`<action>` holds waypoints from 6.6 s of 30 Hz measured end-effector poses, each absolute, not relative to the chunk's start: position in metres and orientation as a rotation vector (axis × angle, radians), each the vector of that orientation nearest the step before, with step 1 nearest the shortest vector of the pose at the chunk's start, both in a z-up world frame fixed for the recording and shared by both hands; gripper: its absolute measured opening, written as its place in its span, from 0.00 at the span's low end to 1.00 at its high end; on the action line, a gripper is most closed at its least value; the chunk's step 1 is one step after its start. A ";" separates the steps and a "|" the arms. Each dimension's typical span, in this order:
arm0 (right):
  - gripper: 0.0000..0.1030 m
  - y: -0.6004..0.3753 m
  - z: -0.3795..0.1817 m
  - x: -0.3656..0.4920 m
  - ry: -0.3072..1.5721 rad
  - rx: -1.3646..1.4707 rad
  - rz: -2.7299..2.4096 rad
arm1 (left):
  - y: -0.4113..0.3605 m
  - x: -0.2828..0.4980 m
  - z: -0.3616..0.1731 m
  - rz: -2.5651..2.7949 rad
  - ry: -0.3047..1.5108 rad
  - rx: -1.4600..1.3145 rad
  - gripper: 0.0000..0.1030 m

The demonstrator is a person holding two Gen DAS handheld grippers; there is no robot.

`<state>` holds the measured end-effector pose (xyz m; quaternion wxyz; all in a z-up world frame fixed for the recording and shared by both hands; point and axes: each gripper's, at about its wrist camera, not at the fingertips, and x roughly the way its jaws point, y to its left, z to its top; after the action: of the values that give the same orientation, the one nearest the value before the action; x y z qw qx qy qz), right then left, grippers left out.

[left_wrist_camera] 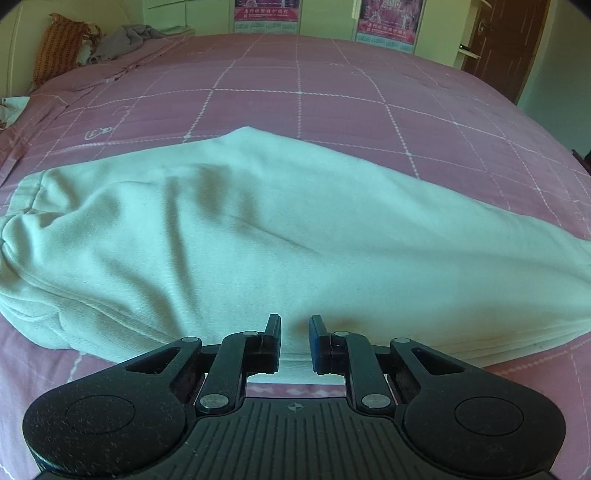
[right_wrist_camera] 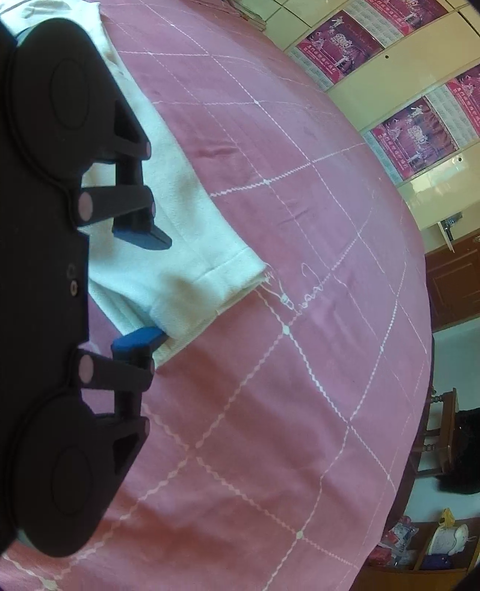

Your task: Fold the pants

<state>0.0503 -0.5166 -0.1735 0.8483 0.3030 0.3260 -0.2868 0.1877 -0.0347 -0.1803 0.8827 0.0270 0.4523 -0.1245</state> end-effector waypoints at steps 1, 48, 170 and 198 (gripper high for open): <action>0.57 -0.519 -0.171 0.047 0.672 0.635 -0.617 | -0.041 0.187 -0.184 -0.274 0.956 0.064 0.15; 0.28 -0.360 -0.175 0.216 0.821 0.233 -0.079 | -0.182 0.257 -0.184 -0.433 0.917 0.066 0.16; 0.60 -0.256 -0.196 0.127 0.916 0.009 -0.091 | 0.020 0.180 -0.194 0.018 0.859 0.180 0.39; 0.35 -0.495 -0.192 0.055 0.769 0.591 -0.558 | -0.218 0.147 -0.187 -0.420 0.951 0.177 0.39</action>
<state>0.0548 -0.4951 -0.1920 0.8476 0.2801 0.3647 -0.2649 0.1473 -0.2179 -0.1869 0.8642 0.0847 0.4537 -0.2004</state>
